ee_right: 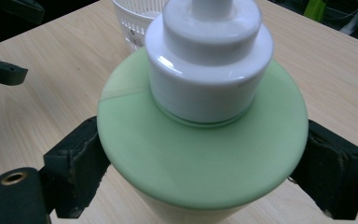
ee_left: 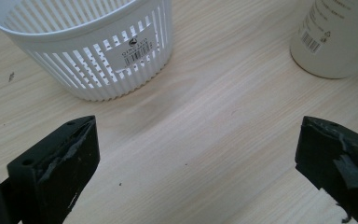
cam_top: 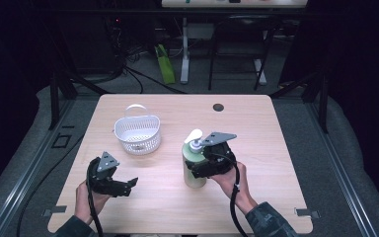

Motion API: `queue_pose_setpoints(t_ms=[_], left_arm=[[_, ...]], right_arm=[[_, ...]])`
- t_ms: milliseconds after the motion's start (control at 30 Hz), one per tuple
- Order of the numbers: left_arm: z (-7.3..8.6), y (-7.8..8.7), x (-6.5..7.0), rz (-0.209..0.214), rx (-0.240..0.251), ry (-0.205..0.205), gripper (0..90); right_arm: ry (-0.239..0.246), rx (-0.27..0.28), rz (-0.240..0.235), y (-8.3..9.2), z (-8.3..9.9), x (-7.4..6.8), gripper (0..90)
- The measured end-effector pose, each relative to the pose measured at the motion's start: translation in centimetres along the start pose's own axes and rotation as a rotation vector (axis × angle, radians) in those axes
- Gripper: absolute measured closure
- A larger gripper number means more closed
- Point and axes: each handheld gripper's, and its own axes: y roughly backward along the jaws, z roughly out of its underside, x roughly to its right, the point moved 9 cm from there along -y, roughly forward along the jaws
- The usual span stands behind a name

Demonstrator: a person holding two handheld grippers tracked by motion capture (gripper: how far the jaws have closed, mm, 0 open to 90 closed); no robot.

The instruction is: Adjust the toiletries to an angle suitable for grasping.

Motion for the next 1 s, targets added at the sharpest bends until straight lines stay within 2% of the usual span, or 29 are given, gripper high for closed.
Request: queue_pose_setpoints(t_ms=[433,1000], left_arm=[[0.0,-0.1,0.3,0.008,0.001,-0.007,0.0],[0.2,0.2,0.2,-0.004,0.005,-0.002,0.0]], right_arm=[[0.028,0.000,-0.030,-0.7,-0.4,-1.5,11.7],[0.059,0.004,-0.075,-2.0,-1.4,-3.5,11.7]])
